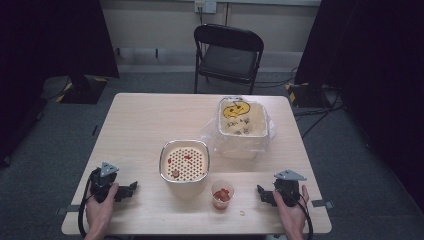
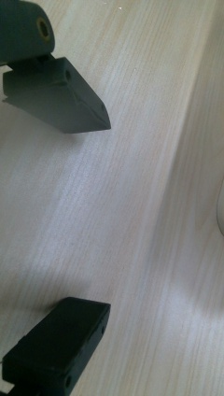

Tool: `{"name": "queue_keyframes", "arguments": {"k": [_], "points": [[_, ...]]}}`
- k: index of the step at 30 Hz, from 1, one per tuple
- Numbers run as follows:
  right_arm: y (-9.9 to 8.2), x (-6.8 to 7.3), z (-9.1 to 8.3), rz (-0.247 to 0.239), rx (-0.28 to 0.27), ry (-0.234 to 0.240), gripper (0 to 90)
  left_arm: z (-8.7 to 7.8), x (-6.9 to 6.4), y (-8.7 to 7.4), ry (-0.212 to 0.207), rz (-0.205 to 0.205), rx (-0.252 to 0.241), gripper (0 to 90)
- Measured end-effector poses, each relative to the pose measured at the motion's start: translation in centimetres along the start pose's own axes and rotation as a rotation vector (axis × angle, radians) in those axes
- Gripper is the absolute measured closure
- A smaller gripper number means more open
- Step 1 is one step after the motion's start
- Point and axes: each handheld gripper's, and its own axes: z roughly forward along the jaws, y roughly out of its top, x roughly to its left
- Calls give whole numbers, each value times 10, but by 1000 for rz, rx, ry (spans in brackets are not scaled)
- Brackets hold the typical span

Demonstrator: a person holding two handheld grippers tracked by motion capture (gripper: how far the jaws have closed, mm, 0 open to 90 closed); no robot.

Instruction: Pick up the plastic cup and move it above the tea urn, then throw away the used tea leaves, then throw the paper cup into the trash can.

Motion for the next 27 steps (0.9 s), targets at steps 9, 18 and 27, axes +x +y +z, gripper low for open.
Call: {"name": "queue_keyframes", "arguments": {"k": [9, 18, 27], "points": [[0, 3, 0, 32, -3, -21, 108, 0, 0, 0, 1, -1, 0, 0], [4, 17, -16, -2, -28, 62, 153, 0, 0, 0, 1, 0, 0, 0], [11, 45, -31, -62, -33, 192, 171, 0, 0, 0, 1, 0, 0, 0]]}}
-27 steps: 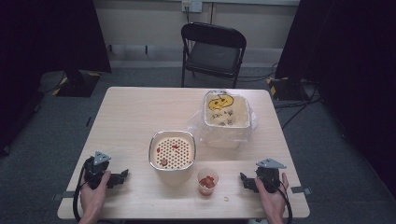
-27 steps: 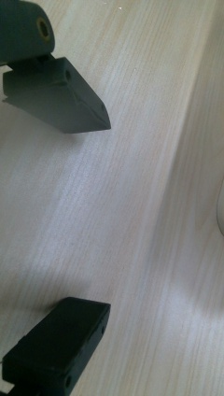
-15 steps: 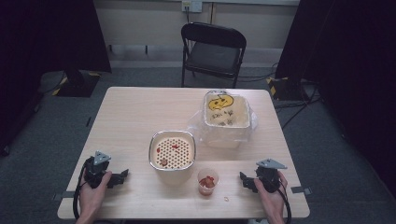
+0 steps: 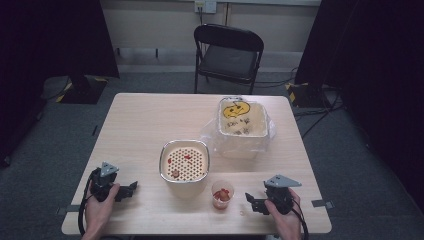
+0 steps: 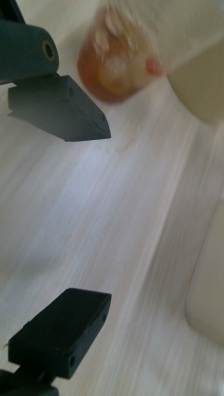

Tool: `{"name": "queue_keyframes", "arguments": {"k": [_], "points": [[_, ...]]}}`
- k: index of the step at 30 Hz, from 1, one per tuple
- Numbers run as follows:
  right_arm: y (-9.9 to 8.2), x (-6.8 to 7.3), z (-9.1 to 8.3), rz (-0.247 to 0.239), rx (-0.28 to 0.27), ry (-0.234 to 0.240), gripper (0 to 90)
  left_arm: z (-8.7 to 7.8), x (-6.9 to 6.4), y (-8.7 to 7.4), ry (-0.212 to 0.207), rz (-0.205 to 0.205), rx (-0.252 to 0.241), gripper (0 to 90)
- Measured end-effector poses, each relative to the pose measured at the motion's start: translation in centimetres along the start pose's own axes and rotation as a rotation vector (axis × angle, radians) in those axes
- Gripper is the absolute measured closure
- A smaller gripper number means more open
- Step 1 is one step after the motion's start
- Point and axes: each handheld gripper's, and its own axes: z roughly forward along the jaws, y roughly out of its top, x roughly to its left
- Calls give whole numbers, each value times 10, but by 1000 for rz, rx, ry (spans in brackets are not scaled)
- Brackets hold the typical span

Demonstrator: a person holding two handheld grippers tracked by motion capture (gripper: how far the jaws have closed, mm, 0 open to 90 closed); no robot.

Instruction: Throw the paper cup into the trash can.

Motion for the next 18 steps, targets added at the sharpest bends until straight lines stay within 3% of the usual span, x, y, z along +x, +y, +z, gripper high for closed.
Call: {"name": "queue_keyframes", "arguments": {"k": [4, 8, 9, 12, 13, 18], "points": [[0, 10, -1, -19, 8, 33, 178, 0, 0, 0, 0, 0, 0, 0], [-3, 22, -5, -39, 11, 91, 189, 0, 0, 0, 0, 0, 0, 0], [-4, 28, -7, -62, 17, 119, 188, 0, 0, 0, 0, 0, 0, 0], [-4, 35, -8, -84, 18, 145, 192, 0, 0, 0, 0, 0, 0, 0], [-4, 41, -8, -94, 13, 177, 198, 0, 0, 0, 0, 0, 0, 0], [1, 55, -2, -116, 17, 242, 198, 0, 0, 0, 0, 0, 0, 0]]}}
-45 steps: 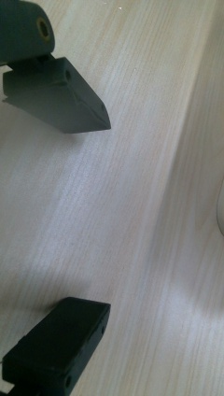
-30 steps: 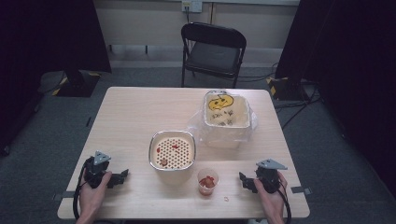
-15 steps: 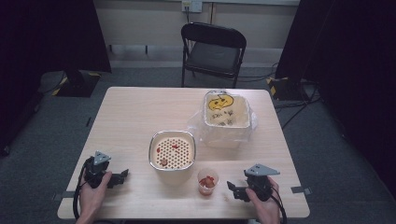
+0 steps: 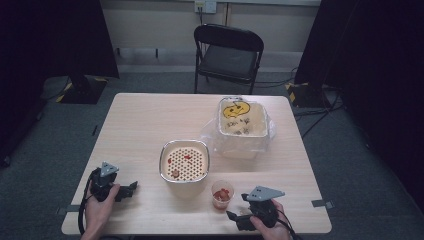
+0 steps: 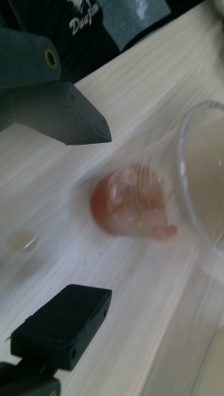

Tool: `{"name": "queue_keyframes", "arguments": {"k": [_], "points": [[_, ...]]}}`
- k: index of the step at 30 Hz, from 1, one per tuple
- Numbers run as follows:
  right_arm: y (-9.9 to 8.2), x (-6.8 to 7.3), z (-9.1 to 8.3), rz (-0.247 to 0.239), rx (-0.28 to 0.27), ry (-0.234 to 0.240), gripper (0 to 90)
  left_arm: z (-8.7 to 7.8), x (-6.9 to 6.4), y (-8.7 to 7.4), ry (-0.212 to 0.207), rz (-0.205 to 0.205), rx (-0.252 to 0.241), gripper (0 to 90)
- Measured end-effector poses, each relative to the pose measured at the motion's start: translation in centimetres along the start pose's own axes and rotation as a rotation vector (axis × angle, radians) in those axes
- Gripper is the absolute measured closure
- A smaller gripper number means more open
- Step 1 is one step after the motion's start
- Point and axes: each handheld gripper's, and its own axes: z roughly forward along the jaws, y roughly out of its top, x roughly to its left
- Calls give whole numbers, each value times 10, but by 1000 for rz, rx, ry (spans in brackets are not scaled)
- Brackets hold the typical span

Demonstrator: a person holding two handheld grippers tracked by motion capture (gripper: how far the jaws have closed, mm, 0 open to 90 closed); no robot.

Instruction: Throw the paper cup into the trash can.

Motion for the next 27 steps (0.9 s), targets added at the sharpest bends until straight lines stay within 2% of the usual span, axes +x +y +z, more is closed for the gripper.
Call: {"name": "queue_keyframes", "arguments": {"k": [7, 8, 13, 19, 21, 27], "points": [[13, 5, 17, -12, -1, 8, 189, 0, 0, 0, 0, 0, 0, 0], [15, 3, 22, -2, -17, 36, 188, 0, 0, 0, 0, 0, 0, 0], [21, 3, 32, -9, -37, 46, 212, 0, 0, 0, 0, 0, 0, 0], [24, 6, 43, -26, -27, 30, 252, 0, 0, 0, 0, 0, 0, 0], [25, 3, 45, 1, -36, 42, 271, 0, 0, 0, 0, 0, 0, 0], [24, 2, 52, -31, -15, 34, 311, 0, 0, 0, 0, 0, 0, 0]]}}
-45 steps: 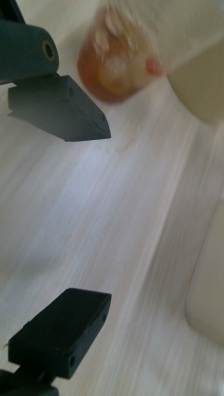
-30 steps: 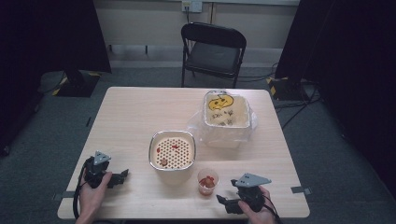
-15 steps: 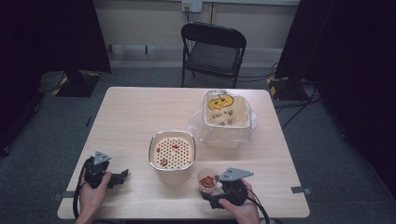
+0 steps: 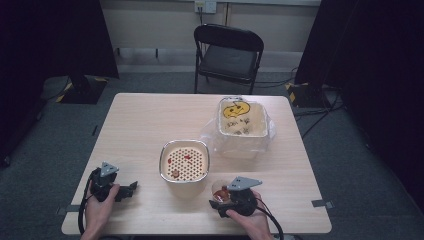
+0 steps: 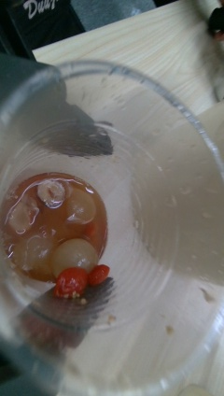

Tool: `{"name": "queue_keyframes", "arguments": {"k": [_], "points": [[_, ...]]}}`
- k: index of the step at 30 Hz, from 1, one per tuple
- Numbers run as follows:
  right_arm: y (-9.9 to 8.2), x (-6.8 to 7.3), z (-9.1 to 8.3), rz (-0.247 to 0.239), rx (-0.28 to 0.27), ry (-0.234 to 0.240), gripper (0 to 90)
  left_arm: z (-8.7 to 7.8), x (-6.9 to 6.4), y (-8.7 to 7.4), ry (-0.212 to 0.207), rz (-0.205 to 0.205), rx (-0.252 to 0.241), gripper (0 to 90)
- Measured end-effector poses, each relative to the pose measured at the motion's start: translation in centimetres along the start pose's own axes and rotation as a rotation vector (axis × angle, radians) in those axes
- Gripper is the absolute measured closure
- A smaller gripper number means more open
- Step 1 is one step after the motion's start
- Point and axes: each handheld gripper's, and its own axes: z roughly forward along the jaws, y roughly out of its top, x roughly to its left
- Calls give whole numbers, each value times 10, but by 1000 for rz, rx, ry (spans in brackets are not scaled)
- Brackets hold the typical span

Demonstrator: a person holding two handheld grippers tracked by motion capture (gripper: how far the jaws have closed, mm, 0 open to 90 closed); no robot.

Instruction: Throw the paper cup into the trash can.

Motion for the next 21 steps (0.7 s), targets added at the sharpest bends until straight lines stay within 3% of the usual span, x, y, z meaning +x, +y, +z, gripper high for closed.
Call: {"name": "queue_keyframes", "arguments": {"k": [7, 21], "points": [[1, -2, -3, -3, -17, -14, 395, 0, 0, 0, 1, 0, -1, 0], [11, -17, -25, 50, -65, -35, 407, 0, 0, 0, 0, -1, -1, 0]]}}
